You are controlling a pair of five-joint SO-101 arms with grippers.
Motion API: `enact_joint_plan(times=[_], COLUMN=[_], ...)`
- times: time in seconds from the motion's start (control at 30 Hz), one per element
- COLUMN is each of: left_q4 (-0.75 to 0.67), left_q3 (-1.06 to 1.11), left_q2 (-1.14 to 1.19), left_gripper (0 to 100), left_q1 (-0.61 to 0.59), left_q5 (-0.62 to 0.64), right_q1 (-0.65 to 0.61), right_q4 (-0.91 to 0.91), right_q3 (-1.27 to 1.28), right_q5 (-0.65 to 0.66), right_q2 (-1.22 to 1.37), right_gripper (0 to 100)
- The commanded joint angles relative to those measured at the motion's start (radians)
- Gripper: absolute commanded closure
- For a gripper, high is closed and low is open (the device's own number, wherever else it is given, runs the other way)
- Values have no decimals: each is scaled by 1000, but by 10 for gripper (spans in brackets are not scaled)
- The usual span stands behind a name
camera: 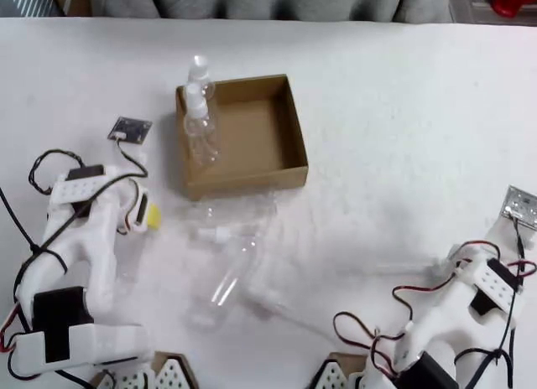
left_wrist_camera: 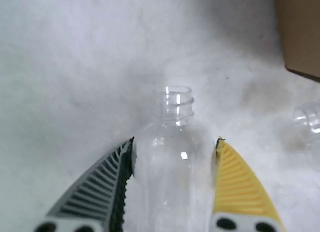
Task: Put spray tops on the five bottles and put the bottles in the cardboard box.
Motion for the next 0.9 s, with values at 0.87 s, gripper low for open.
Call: enact_joint_plan(times=[0.87], left_q4=[-12], left_q3=[-52], left_q2=[-12], left_gripper=[980], left_q1=[-10], left_q5=[-14], right_q1=[-196], right_q4=[398], right_q3=[-292], right_q5=[-678], right_q2=[-21], right_gripper=[831])
